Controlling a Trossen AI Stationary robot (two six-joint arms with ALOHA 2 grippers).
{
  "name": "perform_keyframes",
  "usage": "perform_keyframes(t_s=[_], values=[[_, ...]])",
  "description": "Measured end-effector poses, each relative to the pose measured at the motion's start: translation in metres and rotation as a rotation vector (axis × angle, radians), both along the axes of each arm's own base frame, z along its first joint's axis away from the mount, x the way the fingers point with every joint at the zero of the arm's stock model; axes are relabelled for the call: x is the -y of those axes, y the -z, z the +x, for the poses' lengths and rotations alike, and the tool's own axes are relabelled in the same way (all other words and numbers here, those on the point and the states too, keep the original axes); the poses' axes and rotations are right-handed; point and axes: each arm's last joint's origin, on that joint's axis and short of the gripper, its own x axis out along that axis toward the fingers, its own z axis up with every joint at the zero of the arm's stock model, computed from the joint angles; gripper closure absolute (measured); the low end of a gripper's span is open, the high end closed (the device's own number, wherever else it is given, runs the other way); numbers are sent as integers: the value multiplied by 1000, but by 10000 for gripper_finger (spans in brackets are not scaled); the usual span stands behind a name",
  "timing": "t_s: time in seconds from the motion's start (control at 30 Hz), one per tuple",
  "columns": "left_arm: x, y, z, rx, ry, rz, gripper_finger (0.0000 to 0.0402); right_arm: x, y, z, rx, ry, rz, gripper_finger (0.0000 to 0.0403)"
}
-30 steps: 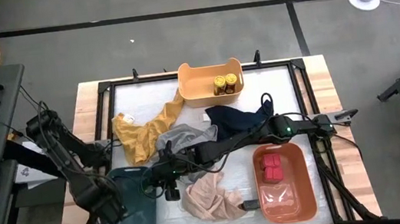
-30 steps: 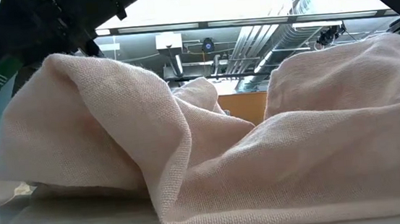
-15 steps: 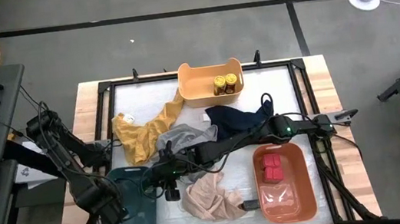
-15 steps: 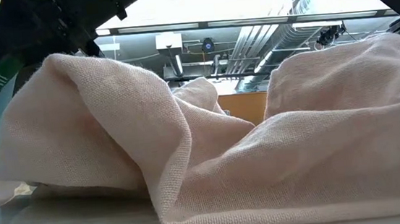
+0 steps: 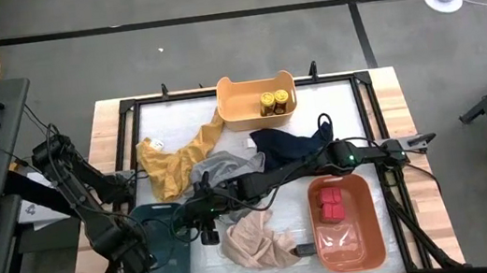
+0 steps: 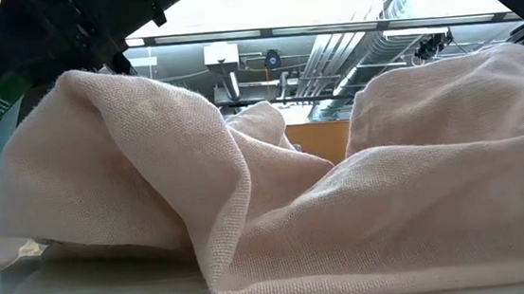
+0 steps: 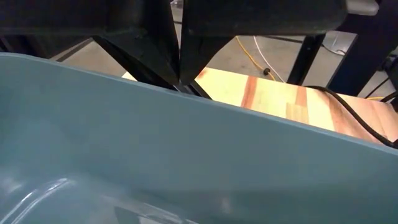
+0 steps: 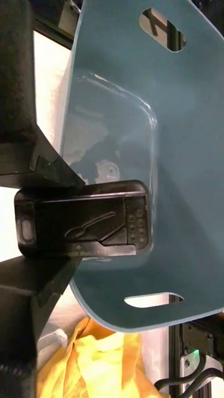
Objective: Sort spices by type
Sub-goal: Put the top green seasoning can into the blue bin
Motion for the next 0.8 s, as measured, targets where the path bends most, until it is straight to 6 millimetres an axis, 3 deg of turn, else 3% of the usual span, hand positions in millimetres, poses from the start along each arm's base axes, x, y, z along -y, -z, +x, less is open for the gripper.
perform_keyframes(t_s=[0.8], values=[[3, 0, 2, 23, 11, -31, 401, 0, 0, 0, 0, 0, 0, 278]])
